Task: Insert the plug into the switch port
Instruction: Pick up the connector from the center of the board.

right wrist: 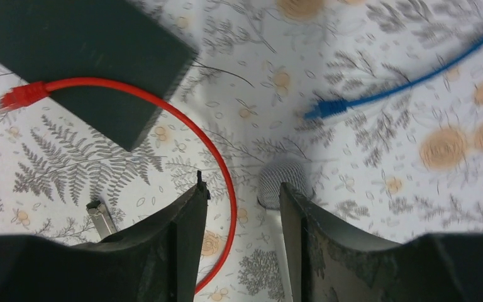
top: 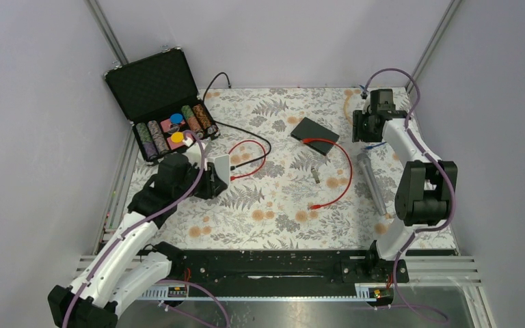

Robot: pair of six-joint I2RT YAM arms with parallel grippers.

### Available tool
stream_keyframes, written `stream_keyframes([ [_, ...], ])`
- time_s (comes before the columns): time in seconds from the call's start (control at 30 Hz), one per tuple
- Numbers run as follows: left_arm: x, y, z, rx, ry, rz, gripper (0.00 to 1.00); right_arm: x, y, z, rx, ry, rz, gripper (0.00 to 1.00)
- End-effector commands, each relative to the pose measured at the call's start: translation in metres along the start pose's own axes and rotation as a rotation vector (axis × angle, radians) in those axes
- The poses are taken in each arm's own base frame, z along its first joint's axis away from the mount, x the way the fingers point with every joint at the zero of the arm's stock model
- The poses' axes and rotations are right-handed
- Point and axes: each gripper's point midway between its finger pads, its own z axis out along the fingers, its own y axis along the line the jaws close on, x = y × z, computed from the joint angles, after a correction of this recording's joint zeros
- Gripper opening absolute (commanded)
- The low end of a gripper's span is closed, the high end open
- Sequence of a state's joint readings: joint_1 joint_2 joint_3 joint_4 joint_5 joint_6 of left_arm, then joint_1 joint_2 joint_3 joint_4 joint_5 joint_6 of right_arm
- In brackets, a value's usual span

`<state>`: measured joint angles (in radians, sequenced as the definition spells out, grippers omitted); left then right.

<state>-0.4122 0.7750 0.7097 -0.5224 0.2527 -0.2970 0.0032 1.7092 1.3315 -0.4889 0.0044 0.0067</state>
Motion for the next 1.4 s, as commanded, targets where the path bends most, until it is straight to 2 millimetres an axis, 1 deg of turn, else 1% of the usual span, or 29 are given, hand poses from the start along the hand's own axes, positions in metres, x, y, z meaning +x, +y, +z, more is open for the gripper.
stream_keyframes([
  [0.0, -0.015, -0.020, 0.003, 0.097, -0.031, 0.019, 0.00, -0.024, 0.033, 0.001, -0.203, -0.028, -0.189, 0.53],
  [0.03, -0.014, -0.021, 0.005, 0.104, -0.024, 0.018, 0.00, -0.027, 0.043, 0.001, -0.255, -0.033, -0.181, 0.53],
  [0.07, -0.015, -0.021, 0.006, 0.105, -0.020, 0.017, 0.00, -0.029, 0.048, 0.001, -0.272, -0.030, -0.146, 0.52],
  [0.13, -0.015, -0.024, 0.007, 0.120, -0.008, 0.021, 0.00, -0.026, 0.052, 0.003, -0.256, -0.004, -0.044, 0.49],
  [0.2, -0.014, -0.027, 0.009, 0.145, 0.005, 0.028, 0.00, -0.012, 0.065, 0.004, -0.277, 0.026, 0.044, 0.49],
  [0.23, -0.013, -0.028, 0.009, 0.151, 0.010, 0.026, 0.00, 0.001, 0.070, 0.007, -0.269, 0.036, 0.077, 0.49],
  [0.27, -0.012, -0.030, 0.010, 0.160, 0.016, 0.024, 0.00, 0.009, 0.077, 0.007, -0.270, 0.028, 0.080, 0.49],
  [0.37, -0.007, -0.035, 0.011, 0.199, 0.035, 0.025, 0.00, 0.028, 0.098, 0.004, -0.288, 0.023, 0.050, 0.49],
  [0.47, -0.006, -0.036, 0.011, 0.205, 0.040, 0.023, 0.00, 0.059, 0.118, 0.002, -0.295, 0.118, 0.008, 0.52],
  [0.53, -0.006, -0.032, 0.011, 0.183, 0.037, 0.020, 0.00, 0.079, 0.130, -0.001, -0.287, 0.160, -0.022, 0.53],
  [0.63, -0.006, -0.027, 0.010, 0.154, 0.030, 0.023, 0.00, 0.098, 0.140, 0.003, -0.270, 0.182, -0.013, 0.54],
  [0.73, -0.006, -0.029, 0.011, 0.165, 0.029, 0.018, 0.00, 0.106, 0.138, 0.012, -0.207, 0.189, -0.020, 0.53],
  [0.8, -0.005, -0.030, 0.013, 0.170, 0.040, 0.015, 0.00, 0.105, 0.136, 0.015, -0.182, 0.177, -0.027, 0.53],
  [0.93, -0.004, -0.030, 0.013, 0.171, 0.053, 0.012, 0.00, 0.101, 0.139, 0.020, -0.179, 0.181, -0.032, 0.52],
  [1.03, -0.004, -0.029, 0.012, 0.166, 0.043, 0.017, 0.00, 0.097, 0.141, 0.016, -0.183, 0.182, -0.043, 0.51],
  [1.07, -0.004, -0.028, 0.011, 0.161, 0.039, 0.017, 0.00, 0.090, 0.138, 0.014, -0.166, 0.161, -0.049, 0.51],
  [1.13, -0.005, -0.027, 0.010, 0.155, 0.032, 0.018, 0.00, 0.069, 0.131, 0.006, -0.142, 0.092, -0.080, 0.53],
  [1.2, -0.005, -0.027, 0.010, 0.152, 0.028, 0.021, 0.00, 0.046, 0.131, 0.000, -0.162, 0.038, -0.140, 0.56],
  [1.27, -0.005, -0.026, 0.011, 0.151, 0.031, 0.020, 0.00, 0.028, 0.125, -0.001, -0.163, 0.020, -0.222, 0.57],
  [1.33, -0.005, -0.027, 0.011, 0.155, 0.034, 0.020, 0.00, 0.007, 0.107, -0.001, -0.139, 0.018, -0.212, 0.57],
  [1.37, -0.004, -0.027, 0.011, 0.156, 0.036, 0.019, 0.00, -0.012, 0.095, -0.003, -0.155, 0.002, -0.168, 0.57],
])
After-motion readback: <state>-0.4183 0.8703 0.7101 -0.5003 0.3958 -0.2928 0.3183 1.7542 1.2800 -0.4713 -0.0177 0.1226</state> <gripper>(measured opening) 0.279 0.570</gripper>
